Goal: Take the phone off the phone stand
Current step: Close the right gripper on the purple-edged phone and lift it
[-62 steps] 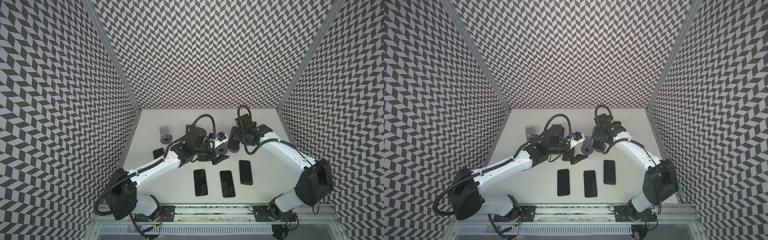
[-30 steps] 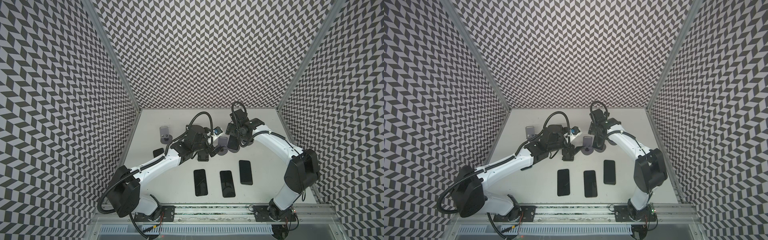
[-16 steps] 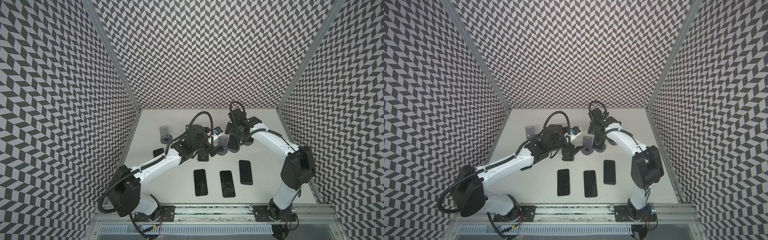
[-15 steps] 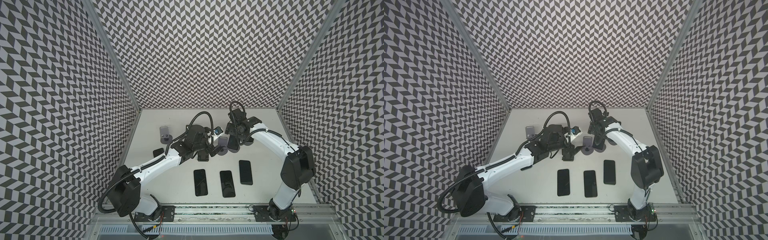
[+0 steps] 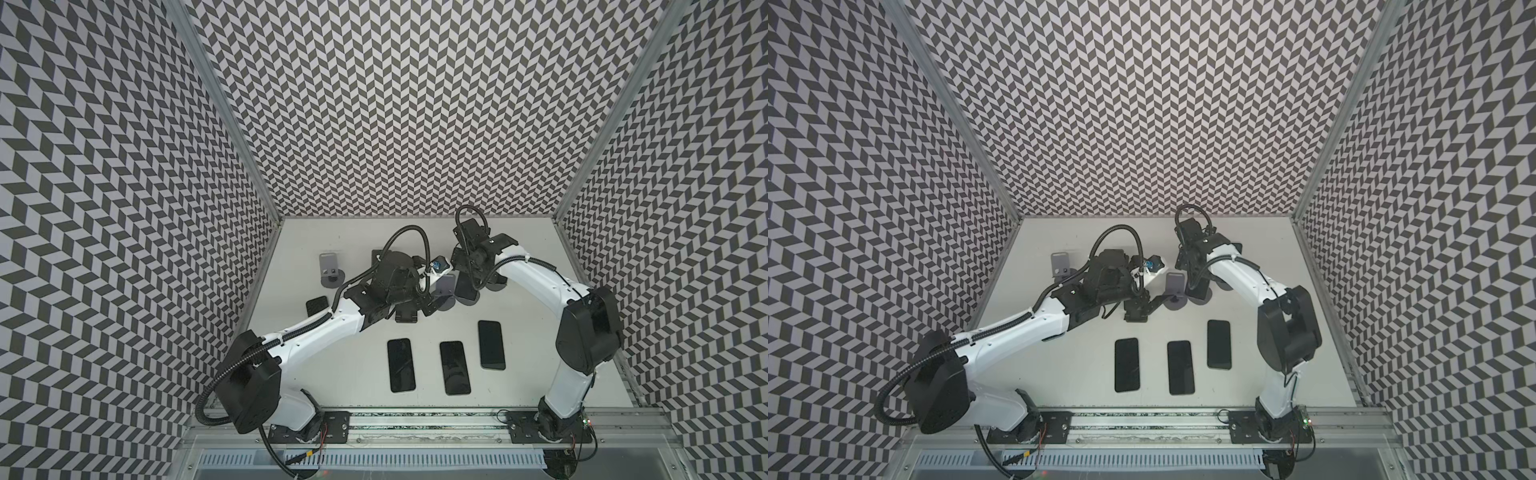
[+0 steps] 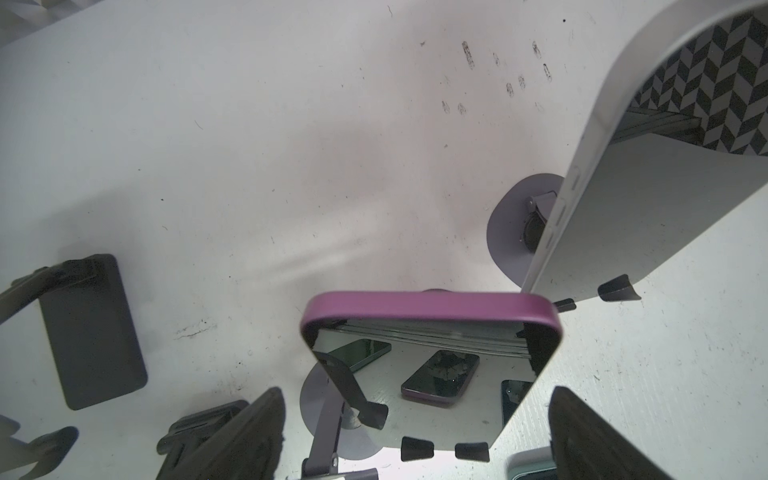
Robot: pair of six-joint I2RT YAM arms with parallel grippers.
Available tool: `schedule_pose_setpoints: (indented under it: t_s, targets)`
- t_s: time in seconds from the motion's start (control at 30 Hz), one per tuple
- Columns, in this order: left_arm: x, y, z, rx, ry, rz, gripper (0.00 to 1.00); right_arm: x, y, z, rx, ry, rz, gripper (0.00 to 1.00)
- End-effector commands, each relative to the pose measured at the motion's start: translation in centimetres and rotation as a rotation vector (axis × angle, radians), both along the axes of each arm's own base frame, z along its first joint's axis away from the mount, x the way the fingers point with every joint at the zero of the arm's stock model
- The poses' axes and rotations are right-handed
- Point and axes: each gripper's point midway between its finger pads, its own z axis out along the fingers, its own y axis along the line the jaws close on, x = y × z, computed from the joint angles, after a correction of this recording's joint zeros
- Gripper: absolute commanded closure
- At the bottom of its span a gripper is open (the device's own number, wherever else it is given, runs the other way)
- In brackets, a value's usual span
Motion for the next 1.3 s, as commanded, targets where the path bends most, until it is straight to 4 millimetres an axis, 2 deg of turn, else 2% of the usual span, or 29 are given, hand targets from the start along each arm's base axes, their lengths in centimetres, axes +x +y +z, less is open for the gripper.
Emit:
schedule_pose_setpoints:
  t_s: [0.0, 0.27, 0.73, 1.27]
  targets:
    - [0.1, -0.4, 0.0, -0.004, -0.019, -0.007, 0.00, 0.7, -0.3, 0.2, -0.008, -0.016, -0.021, 0.04]
    - [0.6, -0.2, 0.2, -0.003, -0.029, 0.021, 0.00, 0.5, -1.0, -0.3, -0.004, -0.007, -0.028, 0.08]
    - [0.9, 0.1, 0.2, 0.002, -0.033, 0.045, 0.00, 1.1, -1.1, -0.8, 0.005, -0.004, -0.030, 0.12]
    - [0.8, -0.1, 0.4, -0.002, -0.027, 0.036, 0.00, 1.2, -1.3, -2.3, 0.015, 0.024, -0.015, 0.17]
